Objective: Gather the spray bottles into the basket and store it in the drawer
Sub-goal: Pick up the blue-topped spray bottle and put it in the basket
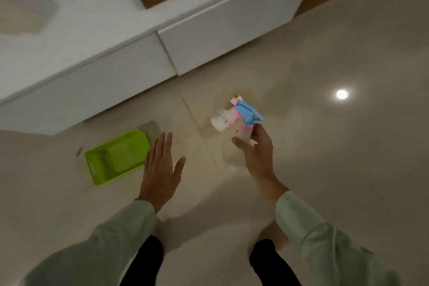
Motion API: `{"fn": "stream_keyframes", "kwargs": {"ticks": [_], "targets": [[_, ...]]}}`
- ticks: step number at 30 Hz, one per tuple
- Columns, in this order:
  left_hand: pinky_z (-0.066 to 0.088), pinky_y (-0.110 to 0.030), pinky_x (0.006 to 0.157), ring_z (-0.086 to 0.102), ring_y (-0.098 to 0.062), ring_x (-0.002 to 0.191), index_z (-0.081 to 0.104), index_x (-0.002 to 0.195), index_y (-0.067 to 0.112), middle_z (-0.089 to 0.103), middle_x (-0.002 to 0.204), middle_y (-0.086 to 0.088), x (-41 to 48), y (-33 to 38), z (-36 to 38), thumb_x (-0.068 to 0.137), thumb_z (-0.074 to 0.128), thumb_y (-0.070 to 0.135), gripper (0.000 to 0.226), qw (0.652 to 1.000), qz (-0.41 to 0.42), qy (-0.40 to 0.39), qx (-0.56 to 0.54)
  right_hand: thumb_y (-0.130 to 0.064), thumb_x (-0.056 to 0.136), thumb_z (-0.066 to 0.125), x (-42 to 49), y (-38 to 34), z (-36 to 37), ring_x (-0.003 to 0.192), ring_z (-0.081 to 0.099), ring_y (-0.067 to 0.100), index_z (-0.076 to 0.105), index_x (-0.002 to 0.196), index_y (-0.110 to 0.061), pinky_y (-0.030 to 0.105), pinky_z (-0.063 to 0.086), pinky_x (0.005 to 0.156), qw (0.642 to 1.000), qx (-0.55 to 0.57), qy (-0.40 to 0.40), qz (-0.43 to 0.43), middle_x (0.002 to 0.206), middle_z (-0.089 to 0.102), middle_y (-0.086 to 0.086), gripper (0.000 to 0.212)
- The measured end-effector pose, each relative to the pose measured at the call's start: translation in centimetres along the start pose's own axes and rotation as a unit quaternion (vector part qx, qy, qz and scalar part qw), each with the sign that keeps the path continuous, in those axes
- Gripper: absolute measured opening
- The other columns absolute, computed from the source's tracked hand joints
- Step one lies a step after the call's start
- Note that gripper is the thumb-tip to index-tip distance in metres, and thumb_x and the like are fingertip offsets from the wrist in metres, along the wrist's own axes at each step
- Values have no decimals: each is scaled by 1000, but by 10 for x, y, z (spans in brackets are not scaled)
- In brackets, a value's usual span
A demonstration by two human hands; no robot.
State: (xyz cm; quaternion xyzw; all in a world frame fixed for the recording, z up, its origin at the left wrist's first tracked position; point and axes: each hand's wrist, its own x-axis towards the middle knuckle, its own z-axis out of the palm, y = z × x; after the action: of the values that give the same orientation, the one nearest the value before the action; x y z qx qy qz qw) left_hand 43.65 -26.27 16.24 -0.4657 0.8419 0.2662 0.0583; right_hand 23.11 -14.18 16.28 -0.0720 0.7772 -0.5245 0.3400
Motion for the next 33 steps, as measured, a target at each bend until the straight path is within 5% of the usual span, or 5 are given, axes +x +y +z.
{"fn": "stream_keyframes", "kwargs": {"ticks": [8, 14, 20, 26, 33], "targets": [[13, -45, 123, 9, -27, 153, 10, 157, 14, 12, 165, -8, 4, -180, -60, 99, 48, 38, 73, 994, -86, -10, -60, -31, 71, 84, -36, 2, 210, 98, 59, 19, 68, 112, -24, 33, 48, 84, 991, -136, 3, -5, 98, 68, -1, 44], [14, -46, 123, 11, -29, 152, 10, 156, 12, 13, 165, -10, 21, -269, -80, 98, 49, 38, 75, 992, -107, -18, -63, -25, 76, 84, -41, 22, 324, 94, 61, 23, 70, 111, -11, 33, 47, 82, 992, -124, -26, -1, 101, 69, 5, 40], [18, -48, 121, 13, -30, 152, 13, 156, 10, 15, 164, -12, 39, -314, -67, 98, 50, 38, 74, 993, -105, -27, -48, -18, 73, 86, -34, 51, 391, 87, 67, 20, 71, 103, -6, 36, 54, 80, 991, -124, -35, -20, 93, 73, 8, 36], [17, -48, 122, 13, -31, 152, 13, 156, 11, 14, 164, -12, 65, -339, -33, 98, 49, 38, 74, 992, -109, -15, -64, -19, 72, 86, -16, 107, 429, 80, 58, 25, 71, 96, -17, 28, 38, 71, 968, -211, -50, -129, 71, 53, -22, 28], [17, -48, 122, 15, -31, 151, 11, 156, 13, 16, 164, -13, 96, -382, 16, 98, 49, 39, 74, 991, -121, 0, -63, -20, 80, 81, 9, 185, 473, 94, 61, 27, 71, 113, -11, 28, 43, 80, 957, -249, -50, -138, 98, 74, 3, 35]]}}
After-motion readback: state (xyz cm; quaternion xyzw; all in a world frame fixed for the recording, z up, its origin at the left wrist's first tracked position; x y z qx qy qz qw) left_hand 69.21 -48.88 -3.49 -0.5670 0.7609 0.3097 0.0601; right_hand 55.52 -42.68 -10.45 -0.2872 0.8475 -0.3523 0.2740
